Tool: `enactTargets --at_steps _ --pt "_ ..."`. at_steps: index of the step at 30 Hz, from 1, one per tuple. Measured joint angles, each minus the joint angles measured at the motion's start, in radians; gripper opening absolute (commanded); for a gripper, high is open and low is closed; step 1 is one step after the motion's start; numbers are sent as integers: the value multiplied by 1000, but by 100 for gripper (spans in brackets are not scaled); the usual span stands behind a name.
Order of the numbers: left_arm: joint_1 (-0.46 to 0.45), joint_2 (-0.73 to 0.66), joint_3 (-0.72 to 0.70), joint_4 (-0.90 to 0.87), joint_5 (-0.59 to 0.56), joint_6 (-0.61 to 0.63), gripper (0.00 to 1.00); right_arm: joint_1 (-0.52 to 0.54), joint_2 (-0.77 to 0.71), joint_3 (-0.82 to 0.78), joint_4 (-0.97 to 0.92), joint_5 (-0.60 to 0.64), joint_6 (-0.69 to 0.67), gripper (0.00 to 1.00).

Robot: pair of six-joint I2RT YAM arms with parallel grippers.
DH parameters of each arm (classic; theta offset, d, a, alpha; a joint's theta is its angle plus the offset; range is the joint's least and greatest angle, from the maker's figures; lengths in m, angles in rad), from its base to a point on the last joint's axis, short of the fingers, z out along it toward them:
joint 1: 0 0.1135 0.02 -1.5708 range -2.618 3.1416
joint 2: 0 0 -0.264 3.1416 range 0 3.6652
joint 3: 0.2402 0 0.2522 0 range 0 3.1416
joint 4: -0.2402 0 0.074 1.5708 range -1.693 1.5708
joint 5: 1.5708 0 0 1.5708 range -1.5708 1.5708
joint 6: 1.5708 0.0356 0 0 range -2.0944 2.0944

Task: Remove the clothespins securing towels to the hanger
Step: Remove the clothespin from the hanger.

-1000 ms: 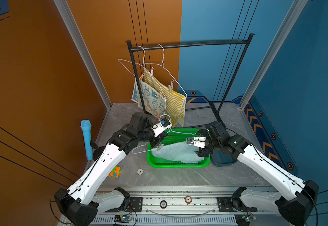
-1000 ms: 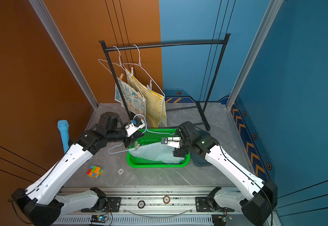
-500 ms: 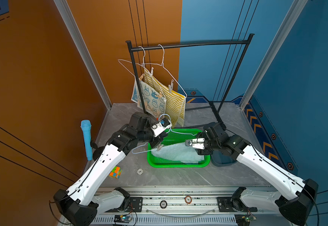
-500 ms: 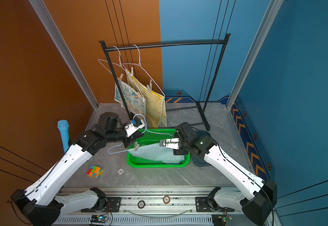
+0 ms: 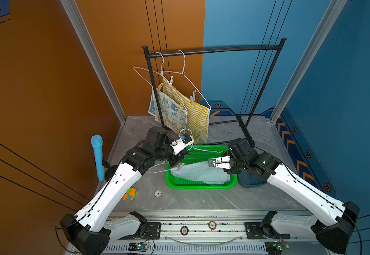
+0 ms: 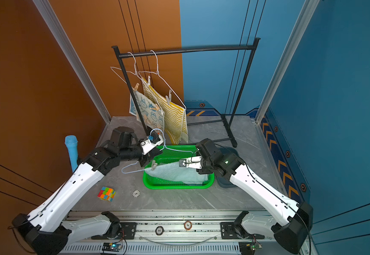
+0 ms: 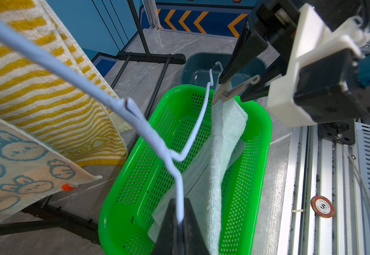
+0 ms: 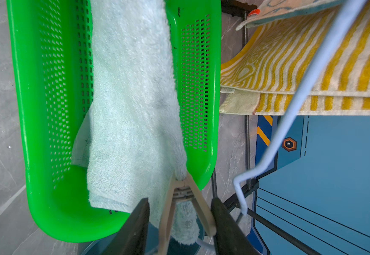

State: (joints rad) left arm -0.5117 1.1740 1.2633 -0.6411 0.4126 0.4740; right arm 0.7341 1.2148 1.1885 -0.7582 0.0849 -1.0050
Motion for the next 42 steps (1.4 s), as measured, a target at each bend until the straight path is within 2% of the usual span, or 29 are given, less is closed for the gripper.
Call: enactTargets --at_steps 5,15,21,30,35,38,42 --pt "0 0 -1 0 0 0 0 0 0 0 -1 16 -10 38" --pt "0 -2 -5 0 0 0 0 10 0 2 -5 26 -20 17" --pt "0 -2 -5 0 0 0 0 12 -1 15 -20 26 -19 8" --pt "-7 -2 -7 0 -15 3 0 12 -62 50 -67 31 -3 8" --pt "-10 -2 -7 0 -42 4 0 3 -124 51 -100 103 40 8" --pt "-13 -2 -7 0 -51 4 0 -52 -151 50 -125 150 82 9" --pt "-14 -2 -7 0 -66 4 0 -194 -172 29 -141 181 136 9"
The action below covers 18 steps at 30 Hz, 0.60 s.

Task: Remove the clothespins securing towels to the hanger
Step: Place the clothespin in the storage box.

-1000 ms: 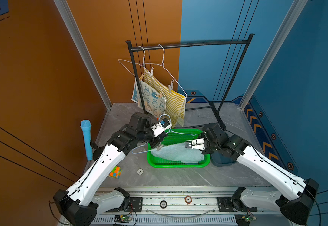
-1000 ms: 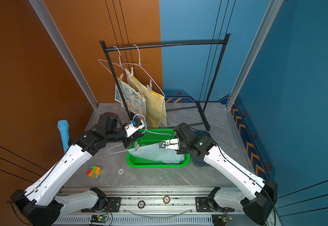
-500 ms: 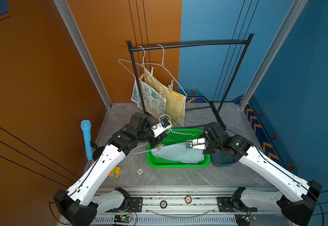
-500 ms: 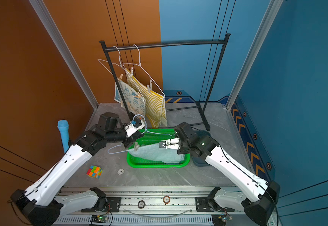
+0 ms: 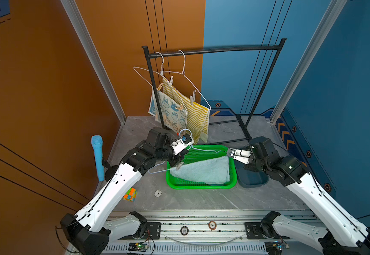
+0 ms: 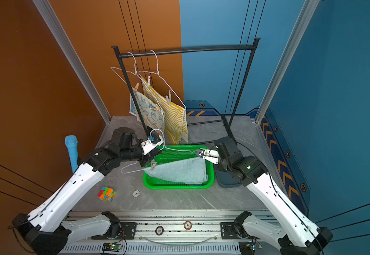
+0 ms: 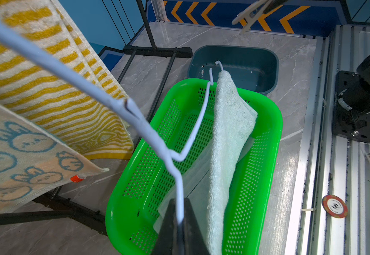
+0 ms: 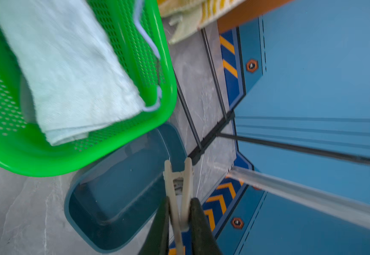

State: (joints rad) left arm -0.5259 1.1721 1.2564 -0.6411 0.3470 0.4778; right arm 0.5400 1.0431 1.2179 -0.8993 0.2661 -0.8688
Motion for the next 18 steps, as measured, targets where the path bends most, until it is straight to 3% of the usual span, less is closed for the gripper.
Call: enactTargets --at_steps 6,18 --pt "-11 0 0 0 -8 0 0 -164 25 -89 -8 -9 59 18" --pt "-25 -2 -8 0 -15 19 0 -294 288 -111 36 -173 206 13"
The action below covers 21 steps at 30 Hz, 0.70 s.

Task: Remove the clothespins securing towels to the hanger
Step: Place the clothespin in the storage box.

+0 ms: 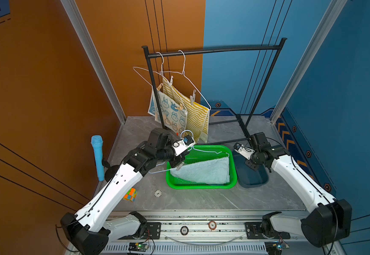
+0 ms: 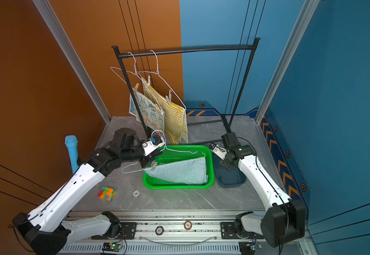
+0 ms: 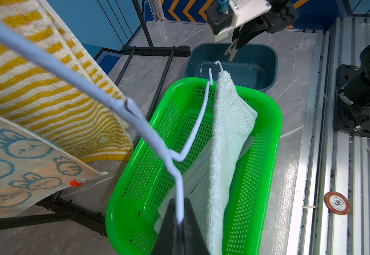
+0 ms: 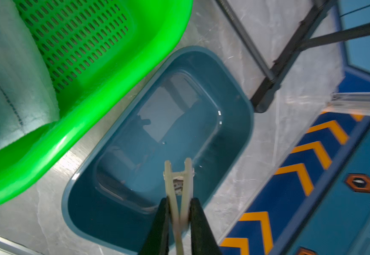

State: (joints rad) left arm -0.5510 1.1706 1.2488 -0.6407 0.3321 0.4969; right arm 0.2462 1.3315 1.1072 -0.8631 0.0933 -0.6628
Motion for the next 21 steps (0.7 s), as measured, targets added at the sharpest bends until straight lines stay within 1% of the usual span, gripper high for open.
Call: enactTargets --at_steps 3,6,9,13,19,21 --pt "0 -4 -5 0 0 11 0 -19 77 3 5 -31 34 13" --pt "0 -14 -5 0 0 19 0 -43 128 8 10 -53 60 20" --pt "0 -26 -5 0 0 27 0 -58 163 18 10 -68 84 30" --pt "-2 -31 -5 0 -6 35 0 -64 195 26 10 -76 109 51" --pt "-22 -35 -5 0 -23 61 0 -75 184 59 11 -91 141 66" --pt "-31 -38 -5 0 -28 77 0 -77 159 62 11 -95 146 69"
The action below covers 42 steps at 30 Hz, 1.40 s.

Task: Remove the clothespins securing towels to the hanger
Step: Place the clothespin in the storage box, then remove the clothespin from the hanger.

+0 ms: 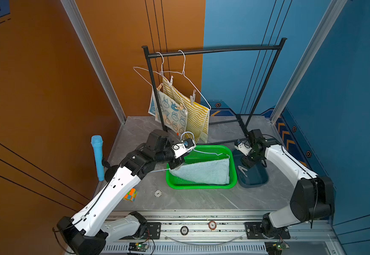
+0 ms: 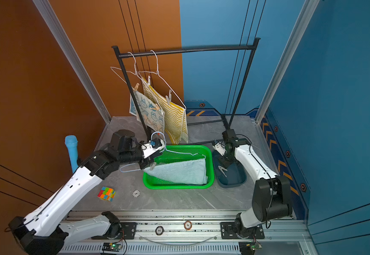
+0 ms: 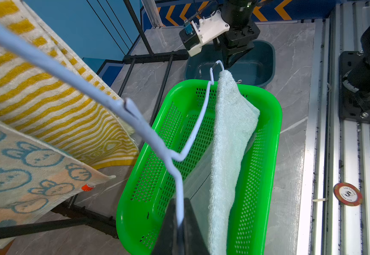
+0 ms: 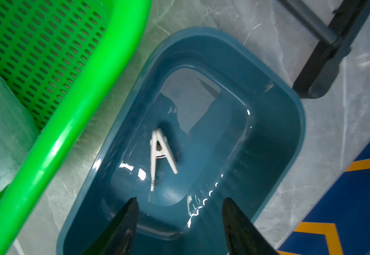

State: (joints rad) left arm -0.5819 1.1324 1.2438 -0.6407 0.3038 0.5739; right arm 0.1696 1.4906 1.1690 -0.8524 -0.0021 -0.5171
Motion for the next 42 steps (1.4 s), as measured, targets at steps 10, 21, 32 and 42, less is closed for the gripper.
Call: enactTargets --at_steps 10,21,32,42 --pt "-68 5 29 1 -44 116 0 12 -261 49 3 -122 22 89" --pt "-114 21 32 27 -96 180 0 133 -488 128 15 -365 28 100" --pt "-150 26 32 54 -139 190 0 468 -388 218 26 -387 -2 98" --pt "-168 26 32 79 -140 190 0 484 -279 224 146 -560 -10 86"
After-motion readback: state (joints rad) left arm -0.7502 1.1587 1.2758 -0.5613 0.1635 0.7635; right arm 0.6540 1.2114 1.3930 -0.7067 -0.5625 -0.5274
